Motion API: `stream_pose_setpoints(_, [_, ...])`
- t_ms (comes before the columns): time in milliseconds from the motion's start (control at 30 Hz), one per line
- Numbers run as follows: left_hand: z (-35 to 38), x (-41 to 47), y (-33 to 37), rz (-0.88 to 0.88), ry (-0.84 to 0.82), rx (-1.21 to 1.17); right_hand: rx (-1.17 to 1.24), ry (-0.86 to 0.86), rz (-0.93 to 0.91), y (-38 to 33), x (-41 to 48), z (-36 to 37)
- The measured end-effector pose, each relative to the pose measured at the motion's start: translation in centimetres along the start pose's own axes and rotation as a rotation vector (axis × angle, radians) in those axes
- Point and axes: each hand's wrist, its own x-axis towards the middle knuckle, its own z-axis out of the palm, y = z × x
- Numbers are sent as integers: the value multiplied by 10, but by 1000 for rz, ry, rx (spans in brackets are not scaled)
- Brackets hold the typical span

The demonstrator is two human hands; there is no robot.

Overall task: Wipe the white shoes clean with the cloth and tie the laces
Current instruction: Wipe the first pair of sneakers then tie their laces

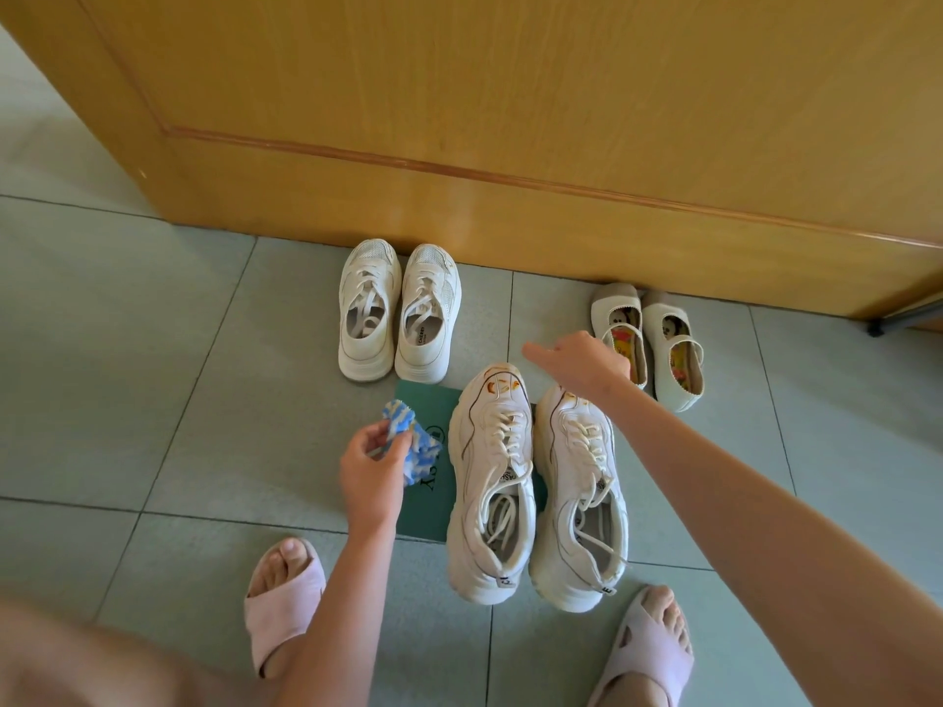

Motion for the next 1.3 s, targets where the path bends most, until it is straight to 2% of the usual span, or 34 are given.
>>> stream_pose_setpoints(133, [0,0,2,-10,-4,-5,168,11,-45,-5,-5,3])
stream_pose_setpoints(300, [-7,3,5,-34,20,-49,608,-132,-188,-30,-18,1])
stream_pose_setpoints(367, [-13,7,5,-53,49,-67,673,-179,-283,-41,-26,5])
stream_pose_setpoints(467, [-24,13,8,-84,91,-107,549,-183,-395,-57,-34,27])
stream_pose_setpoints(633, [-37,19,10,-113,134,-151,570,-266,-319,-77,-46,66])
stream_pose_setpoints(767, [-38,17,13,-111,119,-157,458,-244,-287,-87,-44,78])
stream_pose_setpoints(900, [-37,13,17,-101,107,-177,386,-225,-297,-90,-41,87])
stream_pose_setpoints(1133, [-38,10,26,-63,38,-262,292,-309,-326,-89,-43,82])
stream_pose_setpoints(1200, [-40,9,31,-48,29,-281,260,-269,-382,-87,-46,70])
stream_pose_setpoints(1300, [-40,6,41,-36,10,-307,350,-153,-413,-78,-57,46])
